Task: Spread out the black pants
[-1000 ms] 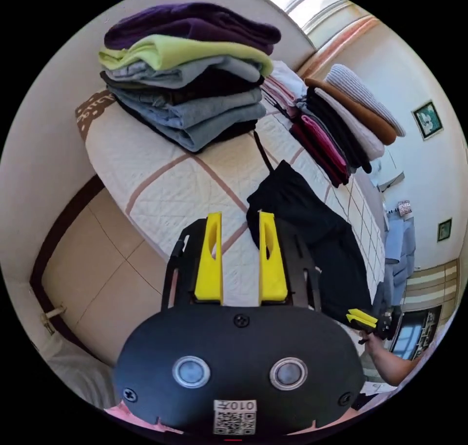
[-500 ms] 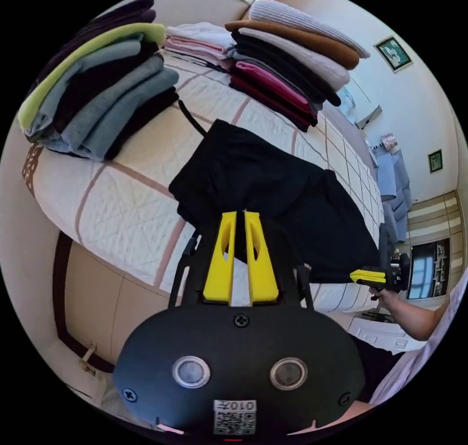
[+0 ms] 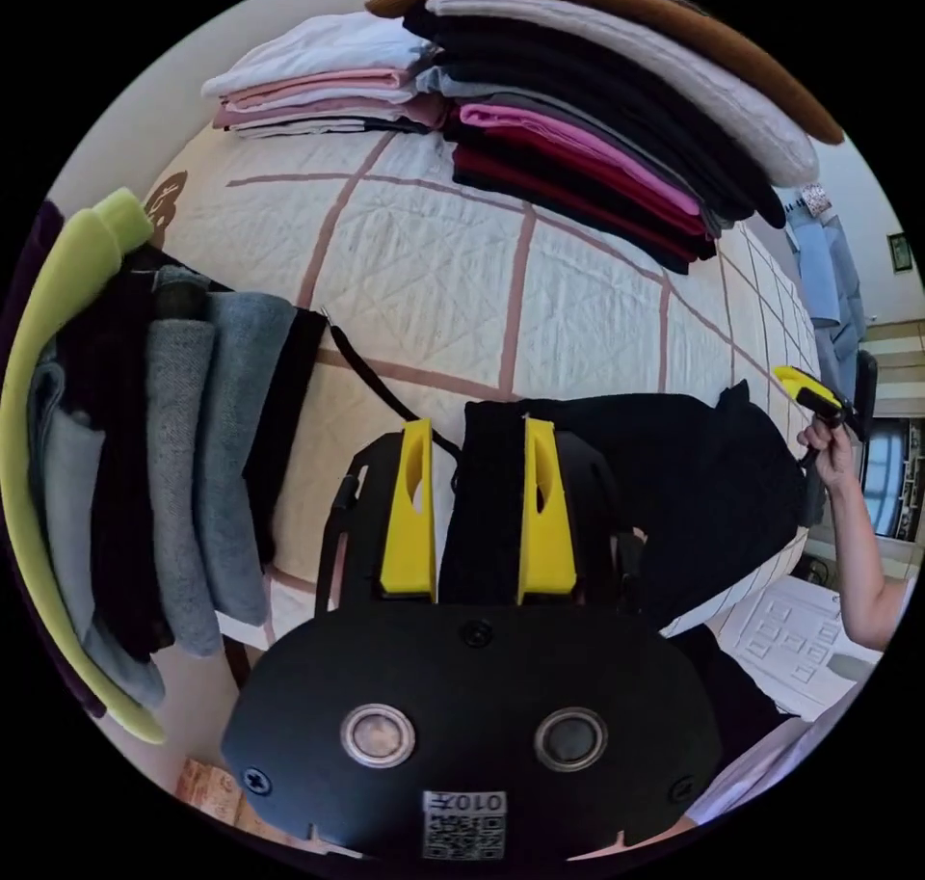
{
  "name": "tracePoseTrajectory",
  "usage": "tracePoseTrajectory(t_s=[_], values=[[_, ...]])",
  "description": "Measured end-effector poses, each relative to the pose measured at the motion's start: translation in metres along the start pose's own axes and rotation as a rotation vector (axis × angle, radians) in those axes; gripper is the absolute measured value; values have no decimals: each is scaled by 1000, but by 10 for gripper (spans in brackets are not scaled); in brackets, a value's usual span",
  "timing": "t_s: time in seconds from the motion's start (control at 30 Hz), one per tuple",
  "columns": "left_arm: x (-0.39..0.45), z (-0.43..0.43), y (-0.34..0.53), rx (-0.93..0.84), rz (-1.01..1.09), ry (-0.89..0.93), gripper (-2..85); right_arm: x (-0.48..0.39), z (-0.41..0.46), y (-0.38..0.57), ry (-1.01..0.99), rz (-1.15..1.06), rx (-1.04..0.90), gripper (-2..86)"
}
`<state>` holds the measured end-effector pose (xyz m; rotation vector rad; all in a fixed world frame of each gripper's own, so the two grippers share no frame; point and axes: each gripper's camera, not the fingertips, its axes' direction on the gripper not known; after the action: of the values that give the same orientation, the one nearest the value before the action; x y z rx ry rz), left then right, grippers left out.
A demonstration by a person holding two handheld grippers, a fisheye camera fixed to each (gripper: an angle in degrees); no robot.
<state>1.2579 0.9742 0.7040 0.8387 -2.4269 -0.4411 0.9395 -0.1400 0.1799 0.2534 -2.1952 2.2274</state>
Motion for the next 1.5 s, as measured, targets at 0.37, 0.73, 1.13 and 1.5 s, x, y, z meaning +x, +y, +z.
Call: tracePoseTrajectory(t_s=[0.37, 0.73, 1.13, 1.5], values=[[-63, 49, 22, 158, -106, 225, 19, 23, 9, 33, -38, -50, 66, 30], [-70, 101, 40, 240, -152, 112, 8, 47, 5, 58, 56, 94, 151, 36], [81, 171, 117, 63, 332, -35, -2, -56, -19, 211, 24, -6, 114, 32], [88, 287, 159, -137, 358, -70, -2, -75, 32, 337, 120, 15, -165, 24]])
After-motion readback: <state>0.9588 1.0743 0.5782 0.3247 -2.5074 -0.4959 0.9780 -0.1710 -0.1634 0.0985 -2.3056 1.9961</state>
